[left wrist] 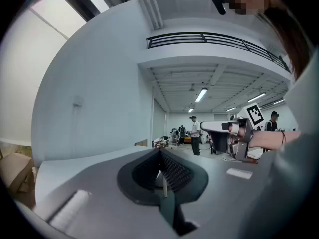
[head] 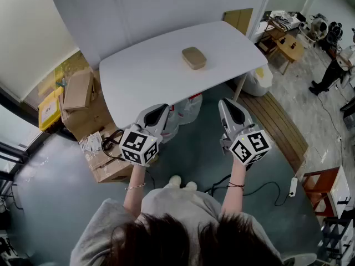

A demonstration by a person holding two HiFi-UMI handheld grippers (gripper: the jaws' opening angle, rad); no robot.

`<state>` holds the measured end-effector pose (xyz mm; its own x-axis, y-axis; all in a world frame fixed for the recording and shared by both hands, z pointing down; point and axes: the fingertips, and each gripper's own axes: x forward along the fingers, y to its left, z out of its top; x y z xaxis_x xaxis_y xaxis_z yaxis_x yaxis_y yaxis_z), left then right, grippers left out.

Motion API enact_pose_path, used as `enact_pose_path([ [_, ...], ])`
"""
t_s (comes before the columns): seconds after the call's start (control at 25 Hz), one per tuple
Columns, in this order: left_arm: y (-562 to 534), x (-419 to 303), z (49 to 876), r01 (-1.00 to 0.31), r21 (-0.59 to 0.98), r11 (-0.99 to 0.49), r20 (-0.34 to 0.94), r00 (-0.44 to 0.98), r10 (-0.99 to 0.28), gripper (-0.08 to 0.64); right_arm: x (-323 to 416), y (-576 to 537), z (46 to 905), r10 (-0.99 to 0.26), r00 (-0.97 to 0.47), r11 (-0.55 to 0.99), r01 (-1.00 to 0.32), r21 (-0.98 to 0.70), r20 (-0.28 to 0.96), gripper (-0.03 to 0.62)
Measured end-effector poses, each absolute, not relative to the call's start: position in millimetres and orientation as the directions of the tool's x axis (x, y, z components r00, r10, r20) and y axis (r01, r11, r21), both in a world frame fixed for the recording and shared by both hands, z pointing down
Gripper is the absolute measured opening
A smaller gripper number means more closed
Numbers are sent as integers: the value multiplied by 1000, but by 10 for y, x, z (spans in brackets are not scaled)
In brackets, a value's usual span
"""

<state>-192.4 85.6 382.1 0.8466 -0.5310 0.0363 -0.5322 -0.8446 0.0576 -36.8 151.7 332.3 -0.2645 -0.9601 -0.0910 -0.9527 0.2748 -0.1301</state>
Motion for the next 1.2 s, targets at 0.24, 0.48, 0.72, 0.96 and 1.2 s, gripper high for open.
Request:
enact_pose_path([
  [0.24, 844, -1873, 3832, -539, 63, -840, 34, 842, -538, -11, -274, 1514, 3320, -960, -253, 268, -953, -144, -117, 13],
  [0.48, 827, -1816, 3772, -556, 69, -828, 14, 831, -557, -11, -148, 1509, 3297, -958, -254, 273, -950, -154, -134, 14],
  [0.72, 866, -1731, 3692, -571, 73, -818, -17, 819, -574, -9, -7, 1568, 3318, -956, -254, 277, -945, -173, -146, 14],
  [0.96, 933, -1667, 3635, -582, 62, -811, -28, 811, -584, -11, 51, 1591, 3368, -957, -257, 278, -945, -175, -133, 14],
  [1.2, 878, -1591, 3627, -592, 63, -803, -29, 803, -595, -11, 126, 1498, 3374, -955, -266, 285, -944, -167, -130, 14],
])
